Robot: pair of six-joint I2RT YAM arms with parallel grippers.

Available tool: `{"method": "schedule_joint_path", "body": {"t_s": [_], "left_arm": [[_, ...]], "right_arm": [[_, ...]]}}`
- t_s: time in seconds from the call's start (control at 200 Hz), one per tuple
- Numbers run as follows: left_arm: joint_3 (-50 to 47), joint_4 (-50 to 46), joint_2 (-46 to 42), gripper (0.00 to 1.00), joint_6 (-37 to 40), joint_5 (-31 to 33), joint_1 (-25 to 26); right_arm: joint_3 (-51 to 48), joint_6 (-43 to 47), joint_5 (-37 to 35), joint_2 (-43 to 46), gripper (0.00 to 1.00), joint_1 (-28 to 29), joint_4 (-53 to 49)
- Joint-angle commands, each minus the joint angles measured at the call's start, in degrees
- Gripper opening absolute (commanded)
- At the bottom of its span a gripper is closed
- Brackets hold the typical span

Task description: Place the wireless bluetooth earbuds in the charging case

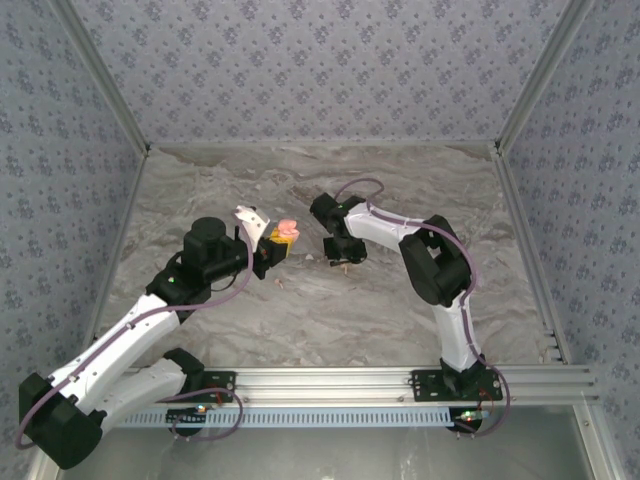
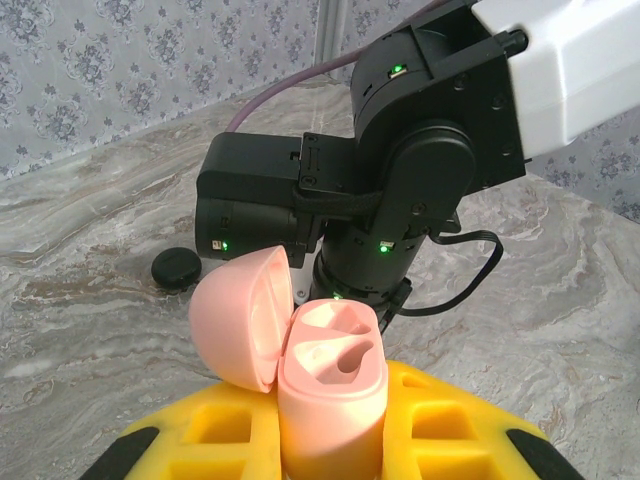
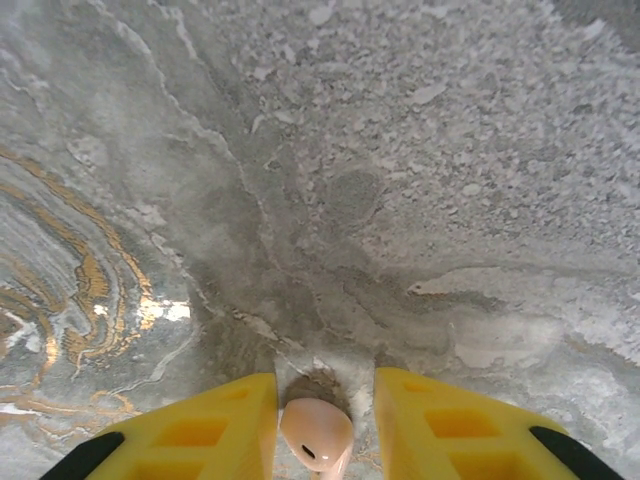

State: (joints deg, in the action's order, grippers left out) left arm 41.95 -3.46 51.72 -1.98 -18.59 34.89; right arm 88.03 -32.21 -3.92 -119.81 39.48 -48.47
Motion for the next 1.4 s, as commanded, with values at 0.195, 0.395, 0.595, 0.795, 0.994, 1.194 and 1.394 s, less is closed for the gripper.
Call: {"method": "schedule_joint_path", "body": {"t_s": [0.195, 0.395, 0.595, 0.795, 0.994, 1.194, 1.394], "left_arm": [[0.7, 0.7, -1.2, 0.17, 0.7, 0.0, 0.3], [0.5, 0.7, -1.4, 0.17, 0.5, 0.0, 0.3], [0.5, 0.7, -1.4, 0.17, 0.4, 0.0, 0.3], [0.2, 1.0, -1.7, 0.17, 0.3, 0.1, 0.3], [0.2, 0.9, -1.9, 0.17, 0.4, 0.1, 0.3], [0.5, 0.7, -1.9, 0.17, 0.7, 0.1, 0.3], [0.5, 0.7, -2.1, 0.17, 0.8, 0.0, 0.3]], "right_arm": [[0.9, -0.4, 0.2, -1.9, 0.25, 0.9, -1.6], [1.7, 6.7, 0.9, -1.4, 0.24, 1.5, -0.4], [3.2, 18.7, 5.0, -2.2, 0.24, 1.9, -0.8], [5.1, 23.1, 3.5, -3.9, 0.29, 2.3, -3.1], [6.1, 18.8, 1.6, -3.1, 0.43, 2.4, -3.4], [6.4, 7.9, -0.2, -1.6, 0.41, 2.9, -4.4], [5.7, 1.1, -1.3, -1.0, 0.39, 3.5, -4.4]]}}
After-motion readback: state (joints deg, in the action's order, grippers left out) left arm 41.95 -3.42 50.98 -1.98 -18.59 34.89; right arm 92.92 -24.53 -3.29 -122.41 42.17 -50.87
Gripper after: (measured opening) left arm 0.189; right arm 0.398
